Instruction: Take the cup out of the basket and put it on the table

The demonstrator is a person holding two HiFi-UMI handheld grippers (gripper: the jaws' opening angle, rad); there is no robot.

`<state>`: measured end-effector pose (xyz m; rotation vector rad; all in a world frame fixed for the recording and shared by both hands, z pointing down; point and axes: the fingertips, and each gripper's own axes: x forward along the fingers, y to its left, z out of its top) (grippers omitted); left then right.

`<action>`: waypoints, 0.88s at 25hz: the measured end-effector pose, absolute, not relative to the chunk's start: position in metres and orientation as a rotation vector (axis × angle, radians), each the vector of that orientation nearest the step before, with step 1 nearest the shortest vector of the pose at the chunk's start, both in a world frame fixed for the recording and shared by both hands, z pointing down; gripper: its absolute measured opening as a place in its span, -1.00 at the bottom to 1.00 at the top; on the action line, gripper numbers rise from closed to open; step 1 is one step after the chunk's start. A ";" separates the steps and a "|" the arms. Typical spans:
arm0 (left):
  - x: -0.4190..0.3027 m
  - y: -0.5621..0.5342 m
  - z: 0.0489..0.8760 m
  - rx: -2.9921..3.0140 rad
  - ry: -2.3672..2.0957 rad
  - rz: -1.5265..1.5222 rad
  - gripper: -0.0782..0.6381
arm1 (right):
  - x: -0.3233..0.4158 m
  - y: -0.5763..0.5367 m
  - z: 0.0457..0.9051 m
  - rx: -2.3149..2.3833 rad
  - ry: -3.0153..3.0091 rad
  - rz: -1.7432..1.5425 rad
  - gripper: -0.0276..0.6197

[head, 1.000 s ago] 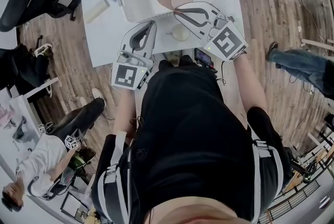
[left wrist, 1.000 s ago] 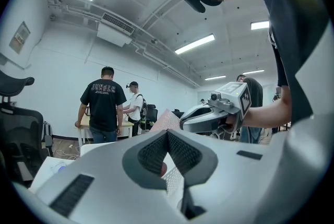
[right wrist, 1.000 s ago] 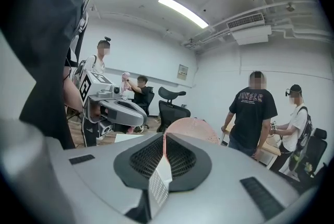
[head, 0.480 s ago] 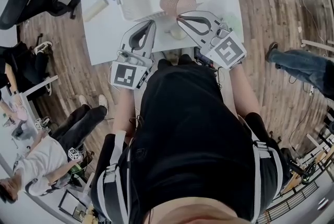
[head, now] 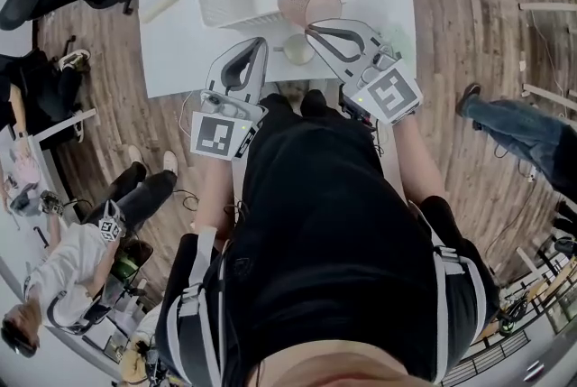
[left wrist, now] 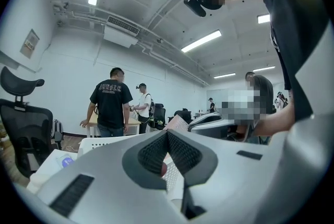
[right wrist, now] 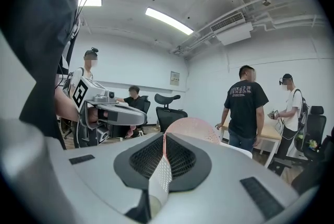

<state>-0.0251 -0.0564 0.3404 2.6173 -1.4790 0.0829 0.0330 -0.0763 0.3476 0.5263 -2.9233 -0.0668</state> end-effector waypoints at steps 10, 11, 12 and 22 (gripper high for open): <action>-0.016 -0.021 0.336 2.645 -1.471 0.057 -0.73 | 0.047 -0.047 0.338 0.637 -2.947 -0.056 -0.82; -0.020 -0.014 0.335 2.653 -1.466 0.067 -0.73 | 0.045 -0.042 0.336 0.654 -2.944 -0.047 -0.82; -0.024 -0.007 0.333 2.670 -1.460 0.081 -0.73 | 0.042 -0.036 0.334 0.672 -2.940 -0.041 -0.82; -0.056 0.094 0.340 2.720 -1.369 0.131 -0.73 | 0.009 0.064 0.326 0.734 -2.910 -0.083 -0.82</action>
